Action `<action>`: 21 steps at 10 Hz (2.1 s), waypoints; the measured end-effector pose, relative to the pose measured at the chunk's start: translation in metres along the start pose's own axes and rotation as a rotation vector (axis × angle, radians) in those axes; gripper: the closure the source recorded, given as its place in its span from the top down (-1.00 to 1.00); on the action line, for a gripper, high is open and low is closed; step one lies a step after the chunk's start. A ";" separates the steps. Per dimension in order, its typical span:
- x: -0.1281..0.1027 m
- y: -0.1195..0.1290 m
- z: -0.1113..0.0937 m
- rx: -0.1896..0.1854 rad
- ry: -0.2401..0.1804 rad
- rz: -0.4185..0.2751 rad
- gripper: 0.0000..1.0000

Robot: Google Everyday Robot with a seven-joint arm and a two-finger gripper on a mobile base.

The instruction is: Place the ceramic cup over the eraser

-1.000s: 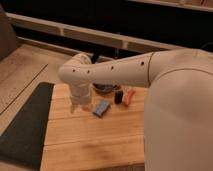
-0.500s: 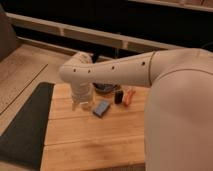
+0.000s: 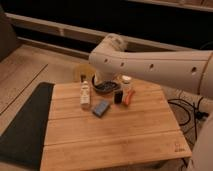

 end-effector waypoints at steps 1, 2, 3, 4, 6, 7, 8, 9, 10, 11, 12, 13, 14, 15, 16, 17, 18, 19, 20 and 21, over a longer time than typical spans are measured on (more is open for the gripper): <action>0.000 0.003 0.001 -0.002 0.001 -0.005 0.30; 0.000 0.005 0.000 -0.004 0.000 -0.007 0.30; 0.001 0.003 0.002 -0.001 0.002 -0.006 0.30; 0.000 -0.003 0.009 0.014 0.005 -0.006 0.30; -0.010 -0.062 0.027 0.079 -0.011 0.066 0.30; -0.019 -0.096 0.033 0.099 -0.034 0.110 0.30; -0.025 -0.123 0.036 0.113 -0.052 0.136 0.30; -0.040 -0.158 0.038 0.122 -0.093 0.154 0.30; -0.054 -0.178 0.041 0.111 -0.127 0.147 0.30; -0.062 -0.188 0.044 0.094 -0.148 0.141 0.30; -0.069 -0.200 0.047 0.074 -0.167 0.141 0.30; -0.074 -0.214 0.049 0.059 -0.188 0.142 0.30; -0.075 -0.214 0.050 0.055 -0.191 0.142 0.30; -0.076 -0.211 0.050 0.053 -0.191 0.138 0.30; -0.076 -0.211 0.050 0.053 -0.191 0.139 0.30; -0.076 -0.212 0.051 0.056 -0.190 0.136 0.30; -0.077 -0.214 0.051 0.062 -0.193 0.135 0.30; -0.082 -0.216 0.056 0.058 -0.197 0.143 0.30; -0.090 -0.213 0.065 0.033 -0.198 0.142 0.30; -0.094 -0.209 0.076 0.011 -0.191 0.135 0.30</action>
